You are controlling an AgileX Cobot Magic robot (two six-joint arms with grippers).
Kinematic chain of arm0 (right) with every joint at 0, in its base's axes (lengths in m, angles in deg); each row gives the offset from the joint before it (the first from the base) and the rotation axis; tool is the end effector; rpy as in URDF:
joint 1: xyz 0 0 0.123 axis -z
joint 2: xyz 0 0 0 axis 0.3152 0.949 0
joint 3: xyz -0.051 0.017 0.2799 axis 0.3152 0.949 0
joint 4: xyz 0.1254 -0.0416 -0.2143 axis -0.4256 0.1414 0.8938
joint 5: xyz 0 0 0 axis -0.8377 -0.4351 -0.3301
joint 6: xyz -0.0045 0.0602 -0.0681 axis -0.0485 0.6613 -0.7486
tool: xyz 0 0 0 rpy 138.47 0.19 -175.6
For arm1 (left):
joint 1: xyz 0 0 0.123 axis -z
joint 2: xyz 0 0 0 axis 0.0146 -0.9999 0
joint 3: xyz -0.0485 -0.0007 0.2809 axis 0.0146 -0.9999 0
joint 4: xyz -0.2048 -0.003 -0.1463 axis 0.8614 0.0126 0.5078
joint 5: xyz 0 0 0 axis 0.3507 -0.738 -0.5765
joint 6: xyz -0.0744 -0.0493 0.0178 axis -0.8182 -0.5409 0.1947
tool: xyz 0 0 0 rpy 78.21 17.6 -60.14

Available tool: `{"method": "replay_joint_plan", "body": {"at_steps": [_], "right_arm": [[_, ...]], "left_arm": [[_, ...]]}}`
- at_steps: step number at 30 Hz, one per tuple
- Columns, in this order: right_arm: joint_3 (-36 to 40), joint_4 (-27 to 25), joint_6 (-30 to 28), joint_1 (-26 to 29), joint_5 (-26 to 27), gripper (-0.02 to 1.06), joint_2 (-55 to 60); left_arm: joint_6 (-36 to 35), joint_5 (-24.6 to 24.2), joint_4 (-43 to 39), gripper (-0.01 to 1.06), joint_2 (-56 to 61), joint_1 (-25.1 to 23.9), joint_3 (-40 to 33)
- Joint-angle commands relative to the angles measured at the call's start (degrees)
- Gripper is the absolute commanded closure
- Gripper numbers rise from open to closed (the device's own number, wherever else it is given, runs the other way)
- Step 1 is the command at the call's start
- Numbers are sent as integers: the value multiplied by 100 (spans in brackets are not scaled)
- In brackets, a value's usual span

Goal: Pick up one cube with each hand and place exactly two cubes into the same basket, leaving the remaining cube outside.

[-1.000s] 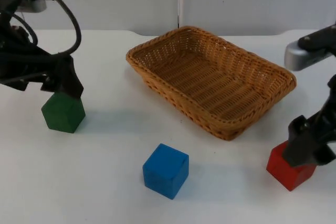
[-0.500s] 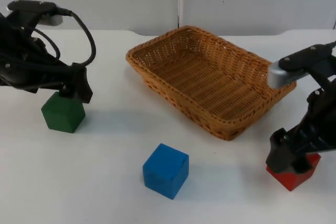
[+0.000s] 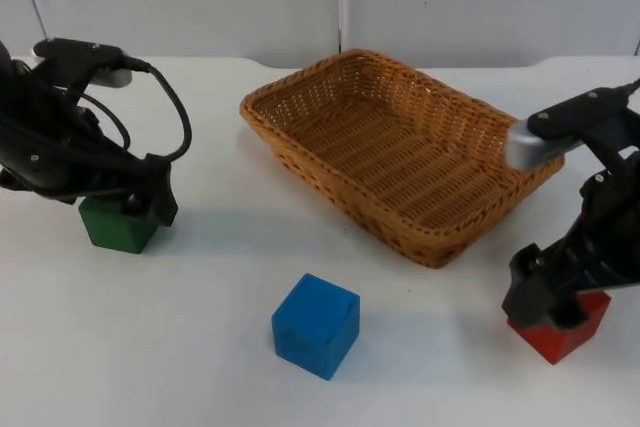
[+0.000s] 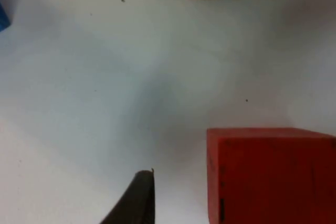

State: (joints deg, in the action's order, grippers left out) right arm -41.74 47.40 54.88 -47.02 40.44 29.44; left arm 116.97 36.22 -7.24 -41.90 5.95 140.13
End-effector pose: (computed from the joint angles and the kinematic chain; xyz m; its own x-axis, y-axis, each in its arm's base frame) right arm 0.2642 0.1444 0.1282 -0.7571 -0.5238 -0.3905 -0.5552 0.8308 -0.0380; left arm 0.3615 -0.0468 0.1016 -0.8511 0.2704 -0.4499 0.3285 0.9429 -0.0547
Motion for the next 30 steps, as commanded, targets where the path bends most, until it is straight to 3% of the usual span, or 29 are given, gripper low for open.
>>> {"method": "replay_joint_plan", "body": {"at_steps": [1,17,30], "right_arm": [[-18,0,20,85,62,-1,-2],[-18,0,-2,159,248,-1,428],[-18,-78,-2,159,1204,-1,991]], "left_arm": [[-29,28,-21,0,-74,31,74],[-29,199,-21,0,-347,31,102],[-29,285,-35,0,-347,31,102]]}}
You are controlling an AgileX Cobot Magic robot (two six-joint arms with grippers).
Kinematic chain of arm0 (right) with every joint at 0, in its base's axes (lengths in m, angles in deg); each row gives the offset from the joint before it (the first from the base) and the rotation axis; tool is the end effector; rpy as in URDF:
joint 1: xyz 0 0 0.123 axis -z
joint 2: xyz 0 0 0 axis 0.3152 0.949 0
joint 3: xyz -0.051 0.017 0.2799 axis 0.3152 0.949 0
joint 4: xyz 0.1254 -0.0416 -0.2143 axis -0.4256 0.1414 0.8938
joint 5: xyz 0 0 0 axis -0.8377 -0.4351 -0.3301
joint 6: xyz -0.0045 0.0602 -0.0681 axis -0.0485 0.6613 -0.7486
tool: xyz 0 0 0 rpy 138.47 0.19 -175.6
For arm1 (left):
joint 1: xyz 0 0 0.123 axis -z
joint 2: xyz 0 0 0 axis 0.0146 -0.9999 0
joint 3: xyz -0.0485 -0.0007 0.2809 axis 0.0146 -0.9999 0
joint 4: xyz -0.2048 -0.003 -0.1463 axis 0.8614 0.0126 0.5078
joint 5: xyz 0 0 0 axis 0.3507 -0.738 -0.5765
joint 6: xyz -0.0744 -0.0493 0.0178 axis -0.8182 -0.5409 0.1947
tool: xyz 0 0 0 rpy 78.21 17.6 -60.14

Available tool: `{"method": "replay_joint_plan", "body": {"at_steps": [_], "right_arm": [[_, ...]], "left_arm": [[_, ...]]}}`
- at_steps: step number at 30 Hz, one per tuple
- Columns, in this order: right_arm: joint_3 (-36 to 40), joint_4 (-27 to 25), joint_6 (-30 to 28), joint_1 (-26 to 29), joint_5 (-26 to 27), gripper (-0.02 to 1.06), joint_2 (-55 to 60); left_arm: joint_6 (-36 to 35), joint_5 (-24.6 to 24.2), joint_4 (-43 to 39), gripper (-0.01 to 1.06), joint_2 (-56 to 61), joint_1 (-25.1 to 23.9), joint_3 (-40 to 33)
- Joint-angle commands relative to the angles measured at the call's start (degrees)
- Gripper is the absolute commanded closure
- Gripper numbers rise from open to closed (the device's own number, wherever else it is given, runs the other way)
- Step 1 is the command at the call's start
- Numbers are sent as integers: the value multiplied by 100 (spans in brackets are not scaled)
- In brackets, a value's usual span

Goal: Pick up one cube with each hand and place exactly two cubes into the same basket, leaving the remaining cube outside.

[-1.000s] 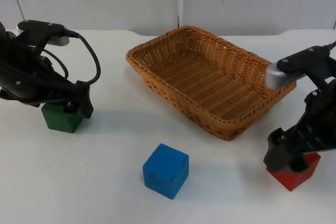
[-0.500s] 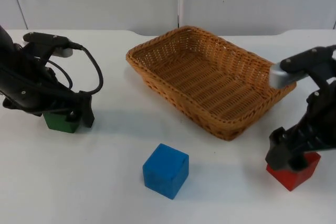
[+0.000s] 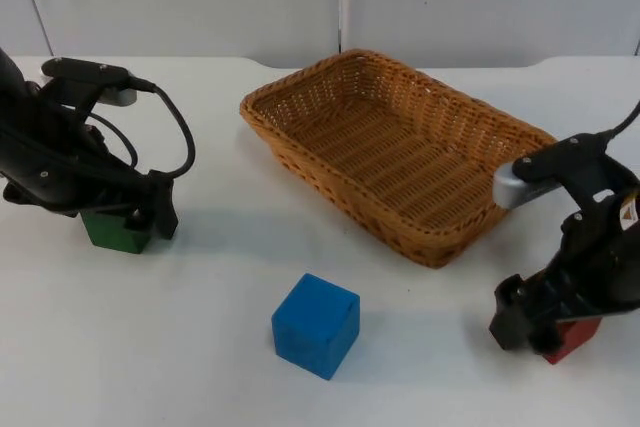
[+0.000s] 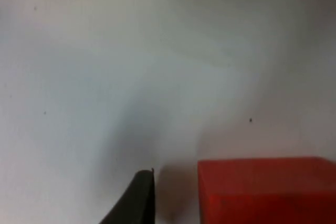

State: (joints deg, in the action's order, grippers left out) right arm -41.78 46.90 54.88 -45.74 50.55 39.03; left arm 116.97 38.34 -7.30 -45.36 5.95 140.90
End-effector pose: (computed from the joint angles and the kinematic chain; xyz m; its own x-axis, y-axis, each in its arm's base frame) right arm 0.2781 0.1441 0.0832 -0.7698 -0.4976 -0.3998 -0.5298 0.8474 -0.0346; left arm 0.3660 -0.0453 0.0831 -0.8609 0.2684 -0.4321 0.3164 0.9477 -0.0417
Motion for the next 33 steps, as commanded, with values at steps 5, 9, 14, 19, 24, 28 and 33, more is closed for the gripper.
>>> {"method": "replay_joint_plan", "body": {"at_steps": [5,9,14,19,24,28,33], "right_arm": [[-15,-7,61,30,305,-1,33],[-15,-7,61,30,371,1,33],[-15,-7,61,30,371,14,33],[-15,-7,61,30,371,49,33],[-15,-7,50,30,360,96,-4],[-15,-7,40,30,203,105,-4],[-15,-7,40,30,-115,105,-4]], "left_arm": [[-29,85,-69,0,-7,31,25],[-29,108,-69,0,-16,31,25],[-29,188,-69,1,-16,31,25],[-29,217,-69,23,-16,31,25],[-29,6,-84,69,-16,31,25],[-29,-157,-113,100,-16,31,25],[-48,-390,-92,105,11,31,25]]}}
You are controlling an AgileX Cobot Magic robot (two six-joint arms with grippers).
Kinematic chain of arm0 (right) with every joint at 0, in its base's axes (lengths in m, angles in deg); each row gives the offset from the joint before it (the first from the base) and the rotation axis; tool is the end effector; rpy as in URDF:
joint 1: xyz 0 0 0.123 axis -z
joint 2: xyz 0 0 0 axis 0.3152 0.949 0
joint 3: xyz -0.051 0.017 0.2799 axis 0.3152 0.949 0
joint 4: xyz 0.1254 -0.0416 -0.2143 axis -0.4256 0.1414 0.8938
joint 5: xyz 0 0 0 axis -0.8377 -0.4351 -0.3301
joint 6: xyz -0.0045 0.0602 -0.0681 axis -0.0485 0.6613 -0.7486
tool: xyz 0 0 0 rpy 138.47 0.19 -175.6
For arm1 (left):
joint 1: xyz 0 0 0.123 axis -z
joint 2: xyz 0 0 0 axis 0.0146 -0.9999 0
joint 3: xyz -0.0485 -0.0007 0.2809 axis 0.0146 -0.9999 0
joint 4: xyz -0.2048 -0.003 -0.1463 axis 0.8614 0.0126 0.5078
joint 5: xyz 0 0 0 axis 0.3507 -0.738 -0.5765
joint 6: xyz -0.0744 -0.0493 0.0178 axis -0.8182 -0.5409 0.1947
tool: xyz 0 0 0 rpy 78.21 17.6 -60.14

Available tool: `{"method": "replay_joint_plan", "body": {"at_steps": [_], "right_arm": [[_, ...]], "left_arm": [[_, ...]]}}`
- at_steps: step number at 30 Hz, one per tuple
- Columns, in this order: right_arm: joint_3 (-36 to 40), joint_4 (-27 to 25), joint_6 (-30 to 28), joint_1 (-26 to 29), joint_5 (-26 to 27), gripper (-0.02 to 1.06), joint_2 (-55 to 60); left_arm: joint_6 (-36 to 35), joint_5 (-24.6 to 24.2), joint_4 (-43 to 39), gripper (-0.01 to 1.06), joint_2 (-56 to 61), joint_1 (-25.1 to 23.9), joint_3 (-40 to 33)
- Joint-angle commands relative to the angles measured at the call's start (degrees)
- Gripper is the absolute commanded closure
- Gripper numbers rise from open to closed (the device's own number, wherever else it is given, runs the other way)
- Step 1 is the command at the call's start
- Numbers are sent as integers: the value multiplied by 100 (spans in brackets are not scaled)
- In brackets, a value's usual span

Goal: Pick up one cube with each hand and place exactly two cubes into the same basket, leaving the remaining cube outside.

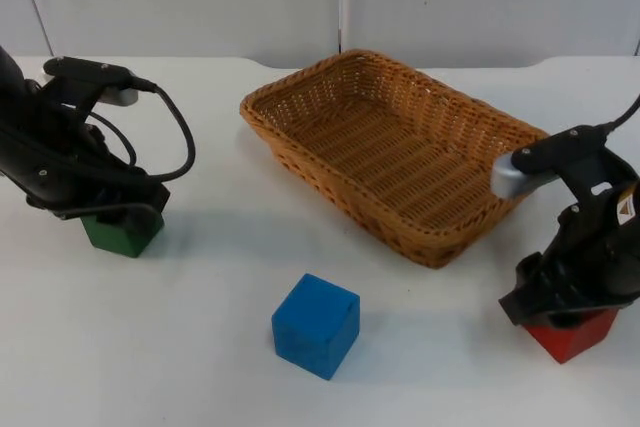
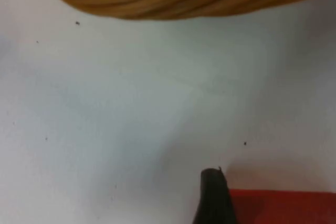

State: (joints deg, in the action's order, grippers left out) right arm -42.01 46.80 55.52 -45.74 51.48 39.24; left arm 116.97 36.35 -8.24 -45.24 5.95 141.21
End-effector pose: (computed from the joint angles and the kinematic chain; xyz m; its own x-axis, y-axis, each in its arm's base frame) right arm 0.2802 0.1452 0.0834 -0.7706 -0.4835 -0.4153 -0.5194 0.8540 -0.0306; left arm 0.3648 -0.0466 0.0840 -0.8632 0.2881 -0.4146 0.3388 0.9394 -0.0527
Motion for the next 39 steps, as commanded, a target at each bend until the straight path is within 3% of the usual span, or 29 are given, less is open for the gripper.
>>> {"method": "replay_joint_plan", "body": {"at_steps": [1,10,29,39], "right_arm": [[8,3,-25,30,-288,105,-25],[8,3,-25,30,-535,105,-108],[8,5,-43,30,-1769,105,-2530],[8,5,-43,30,-1976,105,-3183]], "left_arm": [[-48,-279,17,105,42,31,-6],[-359,-664,29,105,424,31,-6],[-650,-1380,-7,105,1572,31,-6],[-646,-1426,14,105,2059,31,-6]]}}
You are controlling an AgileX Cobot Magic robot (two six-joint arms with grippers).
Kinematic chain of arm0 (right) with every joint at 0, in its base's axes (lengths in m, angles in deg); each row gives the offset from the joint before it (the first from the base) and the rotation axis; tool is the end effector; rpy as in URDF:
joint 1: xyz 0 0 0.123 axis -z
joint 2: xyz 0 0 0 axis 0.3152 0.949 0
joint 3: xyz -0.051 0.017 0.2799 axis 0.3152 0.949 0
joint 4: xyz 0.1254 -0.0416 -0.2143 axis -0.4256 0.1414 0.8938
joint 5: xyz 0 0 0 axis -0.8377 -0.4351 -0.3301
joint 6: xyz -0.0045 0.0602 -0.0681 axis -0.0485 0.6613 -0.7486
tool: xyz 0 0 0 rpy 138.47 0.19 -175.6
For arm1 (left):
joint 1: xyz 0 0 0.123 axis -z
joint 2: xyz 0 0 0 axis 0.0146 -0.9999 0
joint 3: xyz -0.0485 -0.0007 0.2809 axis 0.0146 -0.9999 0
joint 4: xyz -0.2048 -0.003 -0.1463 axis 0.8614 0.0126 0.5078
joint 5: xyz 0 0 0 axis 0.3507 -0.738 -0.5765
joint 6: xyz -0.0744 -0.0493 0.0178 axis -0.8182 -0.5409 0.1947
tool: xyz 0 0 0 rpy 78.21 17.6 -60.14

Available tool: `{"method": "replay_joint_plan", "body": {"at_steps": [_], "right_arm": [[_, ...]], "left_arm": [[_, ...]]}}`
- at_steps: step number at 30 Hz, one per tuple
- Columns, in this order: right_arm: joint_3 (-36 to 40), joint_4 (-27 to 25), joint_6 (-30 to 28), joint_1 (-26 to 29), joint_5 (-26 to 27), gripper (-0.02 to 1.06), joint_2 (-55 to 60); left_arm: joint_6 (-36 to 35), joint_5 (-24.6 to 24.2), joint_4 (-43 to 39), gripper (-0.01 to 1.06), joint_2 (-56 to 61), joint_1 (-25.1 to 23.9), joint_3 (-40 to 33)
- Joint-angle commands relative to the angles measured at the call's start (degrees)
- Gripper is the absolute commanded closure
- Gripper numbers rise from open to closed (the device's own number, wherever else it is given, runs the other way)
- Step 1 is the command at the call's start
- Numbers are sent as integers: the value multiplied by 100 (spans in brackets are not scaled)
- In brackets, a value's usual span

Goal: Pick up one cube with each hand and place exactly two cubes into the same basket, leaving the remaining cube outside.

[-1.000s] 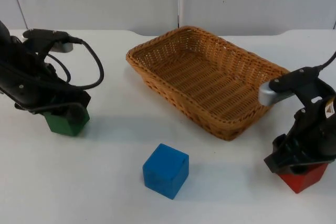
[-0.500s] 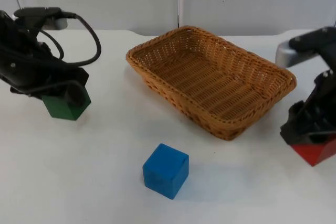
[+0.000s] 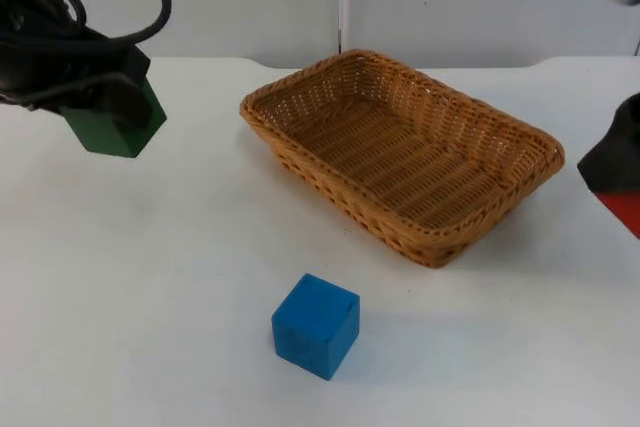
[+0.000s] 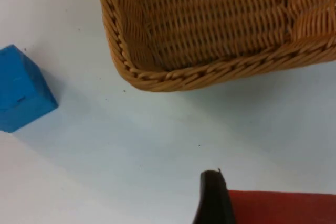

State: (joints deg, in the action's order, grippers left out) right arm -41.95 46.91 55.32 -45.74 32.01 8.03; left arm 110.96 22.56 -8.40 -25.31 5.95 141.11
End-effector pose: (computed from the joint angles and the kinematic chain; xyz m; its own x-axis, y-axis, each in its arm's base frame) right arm 0.2386 0.1239 0.2302 -0.6760 -0.4414 -0.5901 -0.5181 0.8541 -0.0454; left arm 0.3384 -0.0554 0.2019 -0.8084 0.2233 -0.5447 0.3568 0.9218 -0.1515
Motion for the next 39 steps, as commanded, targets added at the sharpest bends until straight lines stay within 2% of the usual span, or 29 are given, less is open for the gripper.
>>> {"method": "replay_joint_plan", "body": {"at_steps": [1,16,24,31,39], "right_arm": [[2,-7,-23,30,-29,105,-76],[2,-7,-23,30,22,105,-74],[2,-123,17,30,20,105,-74],[-38,-297,17,30,92,105,-23],[-359,-311,17,30,-57,105,348]], "left_arm": [[-44,-46,30,105,67,31,4],[86,18,80,105,66,31,42],[279,-17,375,105,46,46,394],[425,55,330,105,-249,393,748],[437,33,344,105,-823,635,1366]]}}
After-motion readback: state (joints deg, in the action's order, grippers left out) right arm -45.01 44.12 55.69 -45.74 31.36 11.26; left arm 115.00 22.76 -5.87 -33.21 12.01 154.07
